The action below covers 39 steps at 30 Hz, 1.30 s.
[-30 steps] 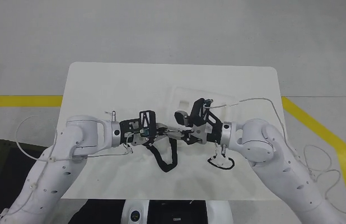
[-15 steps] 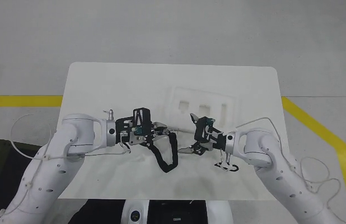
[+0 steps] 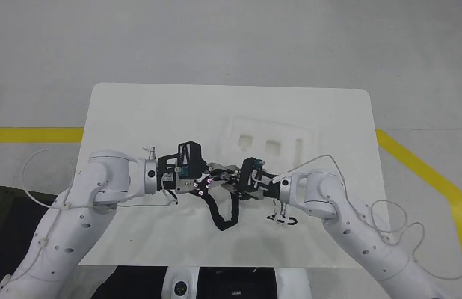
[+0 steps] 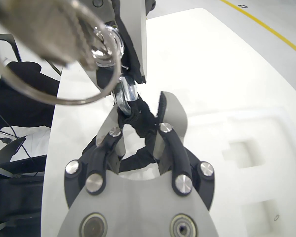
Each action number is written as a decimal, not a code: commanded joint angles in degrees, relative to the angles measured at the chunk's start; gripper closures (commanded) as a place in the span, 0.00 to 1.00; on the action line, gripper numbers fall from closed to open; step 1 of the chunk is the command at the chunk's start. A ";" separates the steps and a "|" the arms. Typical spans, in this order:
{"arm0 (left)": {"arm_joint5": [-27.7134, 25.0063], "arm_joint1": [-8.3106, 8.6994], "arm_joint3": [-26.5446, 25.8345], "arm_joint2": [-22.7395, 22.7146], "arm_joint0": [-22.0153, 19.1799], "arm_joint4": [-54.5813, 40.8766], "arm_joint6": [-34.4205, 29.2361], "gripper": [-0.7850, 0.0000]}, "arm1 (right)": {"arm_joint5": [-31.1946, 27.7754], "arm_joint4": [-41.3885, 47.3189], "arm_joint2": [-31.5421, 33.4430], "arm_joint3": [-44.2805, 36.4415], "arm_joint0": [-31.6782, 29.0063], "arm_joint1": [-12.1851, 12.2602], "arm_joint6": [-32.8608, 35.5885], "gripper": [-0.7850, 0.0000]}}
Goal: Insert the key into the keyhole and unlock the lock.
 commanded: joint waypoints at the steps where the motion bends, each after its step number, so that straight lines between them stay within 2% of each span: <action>1: 0.03 0.04 0.43 -0.38 -0.02 -0.10 0.46 1.00 | 0.15 0.45 0.24 0.50 0.03 -0.04 0.39 1.00; 19: 0.60 0.53 1.53 -3.34 1.26 0.81 2.26 1.00 | 0.79 1.10 4.12 -0.93 -2.13 0.63 4.88 1.00; 28: 4.02 1.33 4.08 -7.86 4.12 5.02 0.21 1.00 | 7.13 3.50 9.71 -3.79 -5.08 1.71 12.50 1.00; 35: 7.33 1.81 6.47 -9.33 5.71 8.66 -5.29 1.00 | 15.06 5.04 13.03 -7.64 -7.43 2.36 22.88 1.00; 39: 9.80 1.77 6.01 -7.89 5.17 11.19 -10.34 1.00 | 16.73 6.46 12.61 -7.66 -6.89 2.18 25.48 0.84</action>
